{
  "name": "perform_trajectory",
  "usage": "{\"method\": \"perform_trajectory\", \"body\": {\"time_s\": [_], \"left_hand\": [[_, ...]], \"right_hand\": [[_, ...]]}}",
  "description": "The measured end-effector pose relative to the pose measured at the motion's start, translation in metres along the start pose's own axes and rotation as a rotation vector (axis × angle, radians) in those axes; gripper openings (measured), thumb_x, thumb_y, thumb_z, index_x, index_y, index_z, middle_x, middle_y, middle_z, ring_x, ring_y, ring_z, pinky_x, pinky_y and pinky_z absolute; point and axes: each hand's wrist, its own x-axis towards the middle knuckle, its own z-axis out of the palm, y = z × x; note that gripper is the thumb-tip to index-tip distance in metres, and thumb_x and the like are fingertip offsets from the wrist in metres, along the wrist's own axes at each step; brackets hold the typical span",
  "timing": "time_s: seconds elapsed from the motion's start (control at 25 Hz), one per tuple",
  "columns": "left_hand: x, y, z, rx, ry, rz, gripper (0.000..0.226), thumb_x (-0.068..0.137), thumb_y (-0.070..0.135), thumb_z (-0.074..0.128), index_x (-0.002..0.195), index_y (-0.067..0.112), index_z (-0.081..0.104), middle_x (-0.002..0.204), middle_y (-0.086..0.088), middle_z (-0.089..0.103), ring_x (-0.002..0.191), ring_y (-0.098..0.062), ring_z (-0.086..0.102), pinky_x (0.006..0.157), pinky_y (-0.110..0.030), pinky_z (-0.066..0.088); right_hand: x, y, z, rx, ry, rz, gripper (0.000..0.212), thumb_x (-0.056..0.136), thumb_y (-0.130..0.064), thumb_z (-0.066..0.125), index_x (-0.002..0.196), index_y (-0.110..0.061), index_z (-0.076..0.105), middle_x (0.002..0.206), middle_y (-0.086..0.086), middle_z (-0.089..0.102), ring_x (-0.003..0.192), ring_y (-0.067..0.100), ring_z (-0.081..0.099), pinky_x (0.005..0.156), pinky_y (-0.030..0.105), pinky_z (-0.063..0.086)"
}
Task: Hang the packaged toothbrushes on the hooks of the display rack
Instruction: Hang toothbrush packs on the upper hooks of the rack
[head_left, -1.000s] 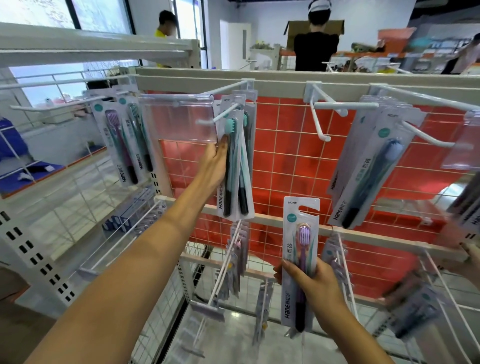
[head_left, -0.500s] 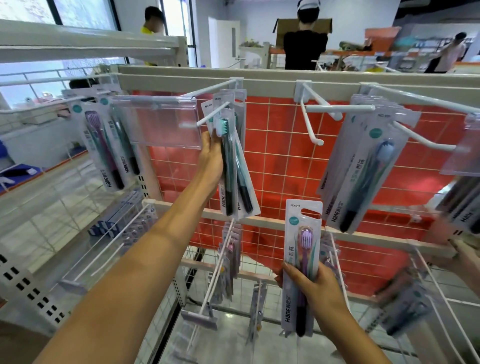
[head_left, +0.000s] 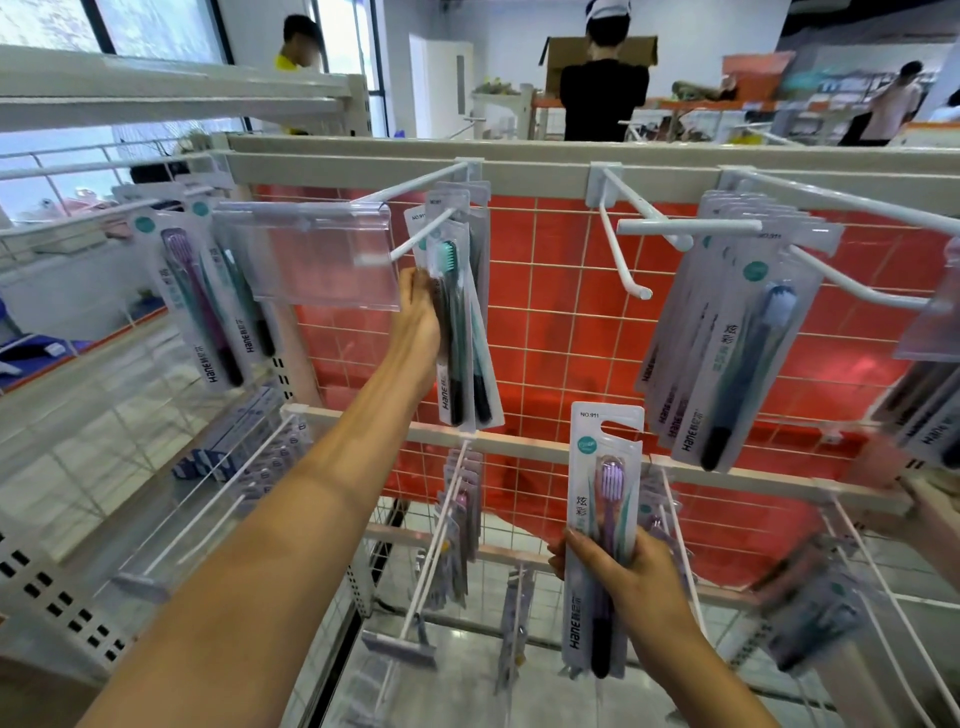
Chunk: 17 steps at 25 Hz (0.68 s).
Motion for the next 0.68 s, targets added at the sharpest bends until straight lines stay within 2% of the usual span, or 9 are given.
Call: {"method": "perform_trajectory", "body": {"time_s": [0.04, 0.12, 0.16, 0.28, 0.32, 0.4, 0.52, 0.6, 0.68], "left_hand": [[-0.002, 0.001, 0.0, 0.003, 0.019, -0.018, 0.036, 0.104, 0.031, 0.02, 0.12, 0.009, 0.044, 0.121, -0.016, 0.056, 0.11, -0.027, 0.055, 0.098, -0.045, 0.043], [-0.002, 0.001, -0.002, -0.009, 0.071, -0.033, 0.035, 0.103, 0.033, 0.022, 0.104, 0.016, 0.053, 0.107, -0.006, 0.06, 0.098, -0.02, 0.058, 0.091, -0.037, 0.044], [0.0, 0.001, -0.004, -0.021, 0.101, -0.038, 0.035, 0.103, 0.033, 0.024, 0.104, 0.017, 0.055, 0.103, -0.002, 0.059, 0.095, -0.018, 0.058, 0.088, -0.034, 0.043], [0.006, -0.009, -0.018, 0.074, 0.178, -0.036, 0.038, 0.103, 0.026, 0.026, 0.137, 0.013, 0.039, 0.13, -0.004, 0.052, 0.113, -0.02, 0.051, 0.092, -0.027, 0.041], [0.008, -0.015, -0.025, 0.118, 0.197, -0.029, 0.041, 0.103, 0.027, 0.026, 0.14, 0.012, 0.034, 0.137, -0.008, 0.048, 0.118, -0.023, 0.049, 0.096, -0.031, 0.043], [0.008, -0.026, -0.043, 0.202, 0.261, 0.018, 0.045, 0.101, 0.037, 0.025, 0.138, 0.012, 0.034, 0.138, -0.012, 0.048, 0.122, -0.03, 0.048, 0.102, -0.044, 0.04], [0.005, -0.031, -0.068, 0.244, 0.374, 0.164, 0.051, 0.098, 0.047, 0.028, 0.133, 0.012, 0.038, 0.125, -0.01, 0.058, 0.109, -0.026, 0.057, 0.095, -0.037, 0.043], [0.002, -0.022, -0.076, 0.248, 0.435, 0.204, 0.044, 0.099, 0.041, 0.031, 0.128, 0.011, 0.043, 0.104, -0.004, 0.061, 0.088, -0.019, 0.059, 0.079, -0.032, 0.046], [-0.005, -0.009, -0.076, 0.259, 0.485, 0.229, 0.039, 0.1, 0.036, 0.034, 0.122, 0.007, 0.047, 0.083, 0.002, 0.055, 0.073, -0.015, 0.053, 0.067, -0.027, 0.043]], "right_hand": [[0.0, 0.0, 0.001, 0.003, 0.001, 0.001, 0.012, 0.084, -0.011, 0.063, 0.096, -0.012, 0.065, 0.075, 0.003, 0.075, 0.072, 0.018, 0.072, 0.067, 0.031, 0.059], [0.0, 0.001, 0.002, 0.007, 0.004, 0.009, 0.011, 0.084, -0.012, 0.063, 0.095, -0.015, 0.064, 0.075, 0.001, 0.075, 0.073, 0.018, 0.072, 0.069, 0.033, 0.059], [0.0, 0.001, 0.003, 0.006, 0.005, 0.013, 0.011, 0.084, -0.013, 0.063, 0.094, -0.016, 0.063, 0.075, 0.0, 0.075, 0.074, 0.018, 0.072, 0.07, 0.035, 0.059], [0.0, 0.003, 0.005, 0.0, 0.008, 0.016, 0.01, 0.084, -0.014, 0.064, 0.092, -0.02, 0.062, 0.073, -0.003, 0.074, 0.072, 0.017, 0.072, 0.069, 0.034, 0.059], [0.0, 0.003, 0.006, -0.002, 0.011, 0.013, 0.01, 0.084, -0.014, 0.064, 0.092, -0.021, 0.062, 0.071, -0.004, 0.074, 0.071, 0.015, 0.072, 0.066, 0.031, 0.059], [0.001, 0.003, 0.008, -0.015, 0.015, 0.015, 0.011, 0.083, -0.016, 0.064, 0.092, -0.021, 0.061, 0.073, -0.005, 0.074, 0.07, 0.013, 0.072, 0.065, 0.028, 0.058], [0.001, 0.003, 0.013, -0.022, 0.003, 0.021, 0.012, 0.083, -0.016, 0.064, 0.094, -0.021, 0.061, 0.078, -0.002, 0.073, 0.071, 0.014, 0.072, 0.07, 0.03, 0.059], [0.001, 0.004, 0.017, -0.02, -0.024, 0.016, 0.012, 0.084, -0.015, 0.064, 0.093, -0.022, 0.061, 0.078, -0.001, 0.073, 0.071, 0.013, 0.072, 0.067, 0.026, 0.058], [0.001, 0.005, 0.021, -0.027, -0.05, -0.001, 0.013, 0.084, -0.014, 0.064, 0.097, -0.016, 0.063, 0.078, 0.003, 0.074, 0.072, 0.015, 0.072, 0.068, 0.027, 0.058]]}}
